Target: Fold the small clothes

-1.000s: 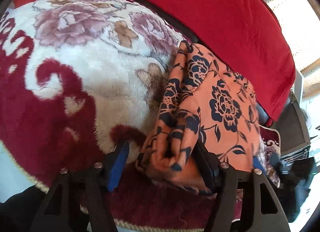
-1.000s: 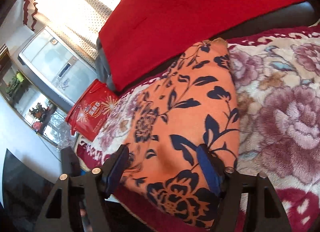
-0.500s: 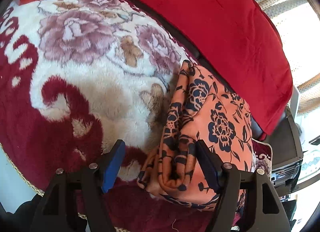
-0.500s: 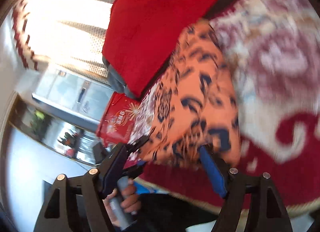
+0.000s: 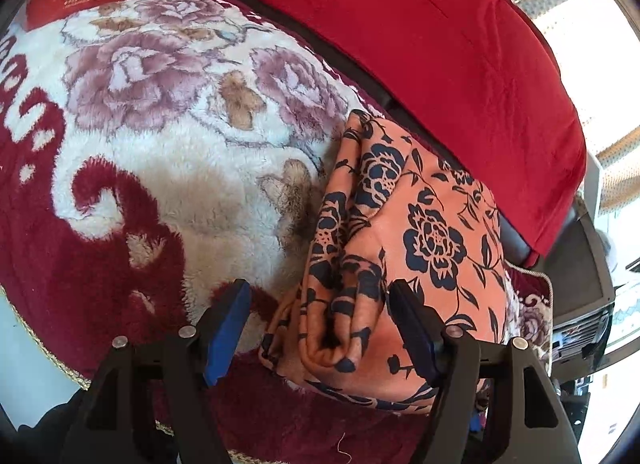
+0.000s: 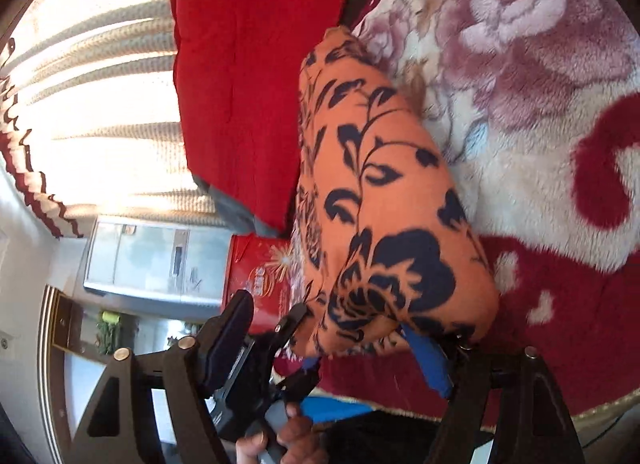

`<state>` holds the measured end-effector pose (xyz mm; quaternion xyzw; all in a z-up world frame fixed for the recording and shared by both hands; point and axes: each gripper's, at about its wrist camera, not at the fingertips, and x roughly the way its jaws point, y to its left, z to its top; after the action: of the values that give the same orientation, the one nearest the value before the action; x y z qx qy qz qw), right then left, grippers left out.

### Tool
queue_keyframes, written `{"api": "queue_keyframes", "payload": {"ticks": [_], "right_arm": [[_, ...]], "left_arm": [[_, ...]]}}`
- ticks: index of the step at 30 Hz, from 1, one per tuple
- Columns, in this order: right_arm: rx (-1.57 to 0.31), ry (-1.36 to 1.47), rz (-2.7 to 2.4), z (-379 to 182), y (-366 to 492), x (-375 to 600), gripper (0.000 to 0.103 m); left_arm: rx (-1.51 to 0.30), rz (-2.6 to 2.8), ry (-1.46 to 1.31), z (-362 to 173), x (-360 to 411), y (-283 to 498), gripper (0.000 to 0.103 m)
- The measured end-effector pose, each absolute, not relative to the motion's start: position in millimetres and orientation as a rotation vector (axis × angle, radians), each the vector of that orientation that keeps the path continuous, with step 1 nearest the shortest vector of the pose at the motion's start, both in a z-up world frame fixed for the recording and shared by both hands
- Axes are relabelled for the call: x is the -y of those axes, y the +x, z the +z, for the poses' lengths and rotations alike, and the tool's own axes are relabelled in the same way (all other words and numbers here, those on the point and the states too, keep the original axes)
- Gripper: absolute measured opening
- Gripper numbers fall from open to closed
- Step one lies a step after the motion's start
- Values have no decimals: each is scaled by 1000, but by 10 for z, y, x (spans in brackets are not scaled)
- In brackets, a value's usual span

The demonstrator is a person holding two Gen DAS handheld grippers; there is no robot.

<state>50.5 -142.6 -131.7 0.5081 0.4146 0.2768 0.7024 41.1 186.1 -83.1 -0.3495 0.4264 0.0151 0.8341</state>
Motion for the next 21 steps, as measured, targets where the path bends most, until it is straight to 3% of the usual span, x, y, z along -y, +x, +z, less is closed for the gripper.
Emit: {"api": "queue_keyframes", "payload": {"ticks": [17,18,19,21], "right_arm": [[-861,1128,517,-1268,489,1522,73],[-865,1127,523,-1261,512,1503,61],[-875,1129,531,-1259,542,1482,34],[-875,1184,564,-1285,560,1540,26]], "left_arm": [[-925,39,-654,-802,-1748,416,68],[-926,39,-650,-801,-1746,417,68],[-929,42,-646,-802,-1743,423,68],[-934,40,-642,-794,-1738,429,67]]}}
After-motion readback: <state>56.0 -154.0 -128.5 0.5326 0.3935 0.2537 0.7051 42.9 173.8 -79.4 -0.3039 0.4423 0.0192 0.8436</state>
